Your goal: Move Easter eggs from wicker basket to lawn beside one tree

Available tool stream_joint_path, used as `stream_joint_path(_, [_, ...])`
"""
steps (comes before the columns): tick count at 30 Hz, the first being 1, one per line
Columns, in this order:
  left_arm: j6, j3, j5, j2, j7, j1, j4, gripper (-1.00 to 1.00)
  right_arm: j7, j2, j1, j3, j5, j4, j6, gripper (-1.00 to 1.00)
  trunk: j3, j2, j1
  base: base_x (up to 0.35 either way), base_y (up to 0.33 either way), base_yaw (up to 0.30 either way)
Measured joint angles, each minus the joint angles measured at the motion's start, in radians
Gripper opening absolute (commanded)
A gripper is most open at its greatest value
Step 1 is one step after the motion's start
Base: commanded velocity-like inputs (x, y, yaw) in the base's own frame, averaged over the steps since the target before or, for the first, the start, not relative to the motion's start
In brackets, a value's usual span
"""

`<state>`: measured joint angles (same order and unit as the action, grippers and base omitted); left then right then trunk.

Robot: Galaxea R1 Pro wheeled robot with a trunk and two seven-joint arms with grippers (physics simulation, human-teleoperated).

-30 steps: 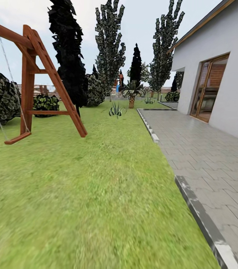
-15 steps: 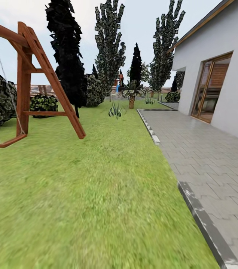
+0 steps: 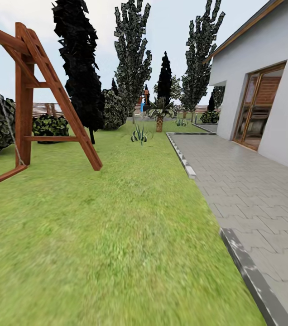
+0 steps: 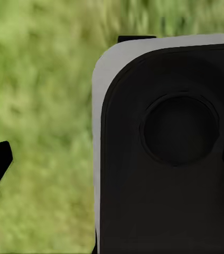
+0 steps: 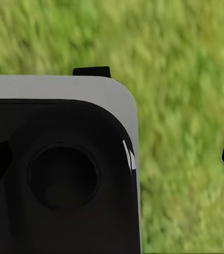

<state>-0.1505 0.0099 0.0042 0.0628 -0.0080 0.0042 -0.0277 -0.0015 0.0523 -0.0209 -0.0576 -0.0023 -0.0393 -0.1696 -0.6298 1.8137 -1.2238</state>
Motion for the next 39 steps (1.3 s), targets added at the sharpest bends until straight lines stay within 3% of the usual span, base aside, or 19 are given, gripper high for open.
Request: stream_joint_path(39, [0.000,0.000,0.000,0.000,0.000,0.000,0.000,1.00,0.000,0.002,0.000,0.000,0.000,0.000,0.000,1.00,0.000,0.000,0.000,0.322,0.000,0.000])
